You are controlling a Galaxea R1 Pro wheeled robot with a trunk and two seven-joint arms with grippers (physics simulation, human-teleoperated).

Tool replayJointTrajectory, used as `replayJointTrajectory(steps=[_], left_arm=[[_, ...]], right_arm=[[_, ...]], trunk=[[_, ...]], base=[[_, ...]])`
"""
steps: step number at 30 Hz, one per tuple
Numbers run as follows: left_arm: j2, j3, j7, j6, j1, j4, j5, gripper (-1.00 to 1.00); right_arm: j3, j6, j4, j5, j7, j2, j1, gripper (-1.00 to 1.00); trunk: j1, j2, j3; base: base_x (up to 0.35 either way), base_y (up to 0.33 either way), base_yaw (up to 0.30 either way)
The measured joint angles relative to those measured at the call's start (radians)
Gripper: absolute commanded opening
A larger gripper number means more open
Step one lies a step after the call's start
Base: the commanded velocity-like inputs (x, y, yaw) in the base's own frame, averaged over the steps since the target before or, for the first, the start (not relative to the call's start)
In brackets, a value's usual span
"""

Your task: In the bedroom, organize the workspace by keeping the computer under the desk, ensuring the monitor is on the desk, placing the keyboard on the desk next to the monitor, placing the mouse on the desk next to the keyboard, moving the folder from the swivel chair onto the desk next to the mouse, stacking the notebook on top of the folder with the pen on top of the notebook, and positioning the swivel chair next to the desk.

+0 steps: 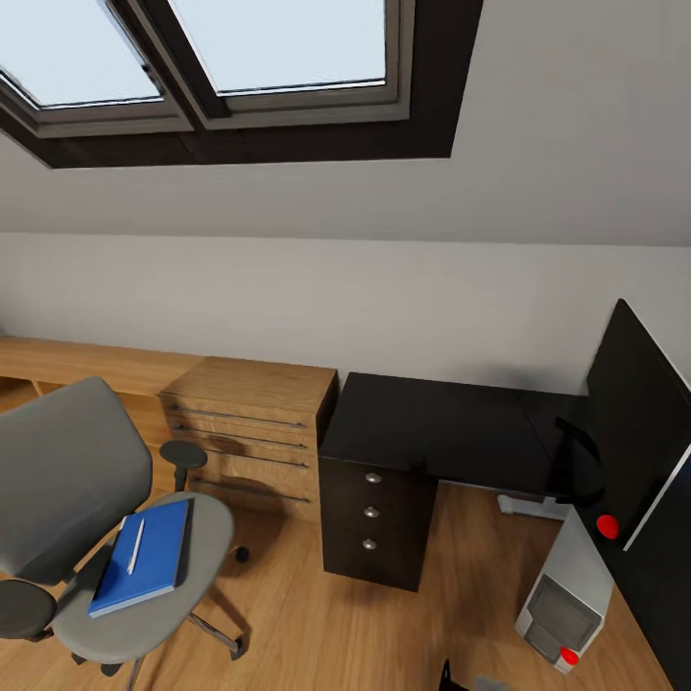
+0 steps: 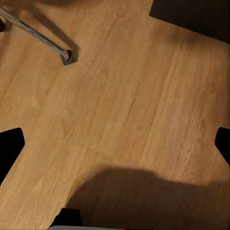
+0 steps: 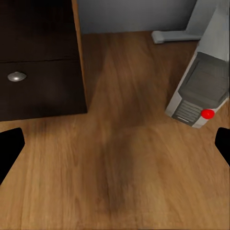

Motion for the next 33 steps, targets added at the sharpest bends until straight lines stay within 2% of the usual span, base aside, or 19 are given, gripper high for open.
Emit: replayJointTrajectory(steps=[2,3,4,6,8,9,10,14,15,16,17,22,26,27,29,33], left_arm=[[0.002,0.0,0.001,-0.001,0.0,-0.021,-0.001,1.0],[0.012,0.001,0.003,0.04,0.0,-0.101,0.001,1.0],[0.012,0.0,0.002,0.063,-0.001,-0.257,-0.002,1.0],[0.014,0.001,0.004,0.126,0.0,-0.349,-0.002,1.0],[0.015,0.0,0.007,0.307,0.0,-0.499,-0.004,1.0],[0.016,0.0,0.008,0.352,0.0,-0.543,-0.002,1.0],[0.017,-0.001,0.013,0.44,-0.001,-0.624,-0.002,1.0],[0.017,0.002,0.034,0.58,0.0,-0.799,-0.003,1.0],[0.017,0.007,0.053,0.624,0.0,-0.874,-0.003,1.0],[0.017,0.03,0.1,0.687,-0.001,-0.999,0.0,1.0],[0.016,0.045,0.116,0.714,0.0,-1.053,0.002,1.0],[0.015,0.064,0.139,0.752,-0.001,-1.098,0.001,1.0],[0.022,0.069,0.144,0.756,-0.001,-1.1,-0.002,1.0],[0.041,0.07,0.145,0.758,-0.001,-1.1,-0.003,1.0],[0.049,0.07,0.145,0.759,-0.001,-1.1,-0.002,1.0],[0.054,0.069,0.145,0.759,-0.001,-1.097,-0.001,1.0]], right_arm=[[0.0,-0.007,-0.024,0.001,0.001,0.001,0.0,1.0],[0.03,0.007,-0.137,0.009,-0.002,0.01,-0.003,1.0],[0.031,0.018,-0.166,0.009,-0.003,0.013,-0.005,1.0],[0.035,0.054,-0.198,0.01,-0.004,0.021,-0.01,1.0],[0.041,0.173,-0.279,0.011,-0.006,0.031,-0.041,1.0],[0.041,0.21,-0.303,0.01,-0.005,0.033,-0.053,1.0],[0.042,0.286,-0.346,0.01,-0.005,0.038,-0.077,1.0],[0.043,0.437,-0.412,0.009,0.011,0.044,-0.136,1.0],[0.044,0.508,-0.43,0.01,0.026,0.044,-0.171,1.0],[0.044,0.649,-0.449,0.01,0.072,0.044,-0.24,1.0],[0.043,0.712,-0.452,0.007,0.103,0.044,-0.291,1.0],[0.041,0.809,-0.453,0.005,0.182,0.044,-0.325,1.0],[0.055,0.828,-0.452,0.008,0.206,0.044,-0.335,1.0],[0.063,0.834,-0.452,0.009,0.212,0.044,-0.338,1.0],[0.065,0.835,-0.452,0.01,0.214,0.044,-0.339,1.0],[0.067,0.836,-0.451,0.01,0.218,0.044,-0.339,1.0]], trunk=[[0.0,0.0,0.0],[0.0,0.0,0.0],[0.0,0.0,0.0],[0.0,0.0,0.0],[0.0,0.0,0.0],[0.0,0.0,0.0],[0.0,0.0,0.0],[0.0,0.0,0.0],[0.0,0.0,0.0],[0.0,0.0,0.0],[0.0,0.0,0.0],[0.0,0.0,0.0],[0.0,0.0,0.0],[0.0,0.0,0.0],[0.0,0.0,0.0],[-0.001,0.0,0.0]], base=[[0.0,0.0,0.0],[0.0,0.0,0.0],[0.0,0.0,0.0],[0.0,0.0,0.0],[0.0,0.0,0.0],[0.0,0.0,0.0],[0.0,0.0,0.0],[0.0,0.0,0.0],[0.0,0.0,0.0],[0.0,0.0,0.0],[0.0,0.0,0.0],[0.0,0.0,0.0],[0.033,0.0,0.0],[0.171,0.0,0.0],[0.237,0.0,0.0],[0.283,0.0,0.0]])
